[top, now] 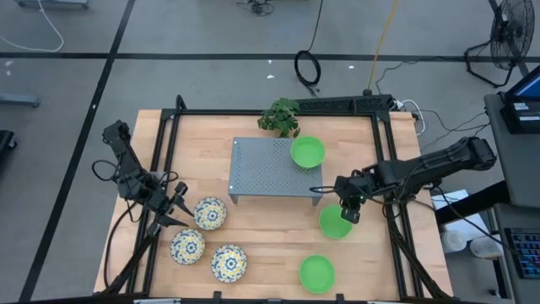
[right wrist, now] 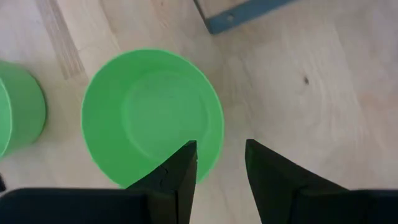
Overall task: Pick & Place Mini bowls
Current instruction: Stack the top green bowl on the green bowl on the shelf
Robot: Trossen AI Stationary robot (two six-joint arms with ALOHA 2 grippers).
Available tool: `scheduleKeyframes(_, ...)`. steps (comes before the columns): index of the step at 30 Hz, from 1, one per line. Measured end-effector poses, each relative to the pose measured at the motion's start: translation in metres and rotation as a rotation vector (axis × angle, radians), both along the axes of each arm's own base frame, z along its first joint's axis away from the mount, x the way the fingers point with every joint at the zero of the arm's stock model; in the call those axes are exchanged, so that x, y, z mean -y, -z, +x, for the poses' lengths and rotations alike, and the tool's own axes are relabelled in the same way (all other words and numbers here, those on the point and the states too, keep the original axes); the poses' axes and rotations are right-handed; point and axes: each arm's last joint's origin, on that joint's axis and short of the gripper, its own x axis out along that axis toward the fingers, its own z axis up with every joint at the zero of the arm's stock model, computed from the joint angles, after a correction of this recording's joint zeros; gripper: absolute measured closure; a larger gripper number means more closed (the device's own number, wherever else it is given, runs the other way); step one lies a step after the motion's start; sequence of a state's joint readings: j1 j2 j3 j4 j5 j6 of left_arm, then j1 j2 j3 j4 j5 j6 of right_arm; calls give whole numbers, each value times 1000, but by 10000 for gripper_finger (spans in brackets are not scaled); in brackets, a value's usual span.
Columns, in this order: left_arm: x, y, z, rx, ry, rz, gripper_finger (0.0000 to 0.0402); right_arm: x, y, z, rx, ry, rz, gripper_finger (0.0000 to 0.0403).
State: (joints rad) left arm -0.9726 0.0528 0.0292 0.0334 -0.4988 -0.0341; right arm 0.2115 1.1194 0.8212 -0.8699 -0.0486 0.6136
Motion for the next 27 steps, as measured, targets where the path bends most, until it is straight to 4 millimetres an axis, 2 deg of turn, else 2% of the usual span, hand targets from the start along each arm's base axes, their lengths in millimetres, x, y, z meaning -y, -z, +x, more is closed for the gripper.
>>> scheduleKeyframes(27, 0, 0, 0, 0, 0, 0, 249, 1, 42, -6, 31, 2, 10, 277)
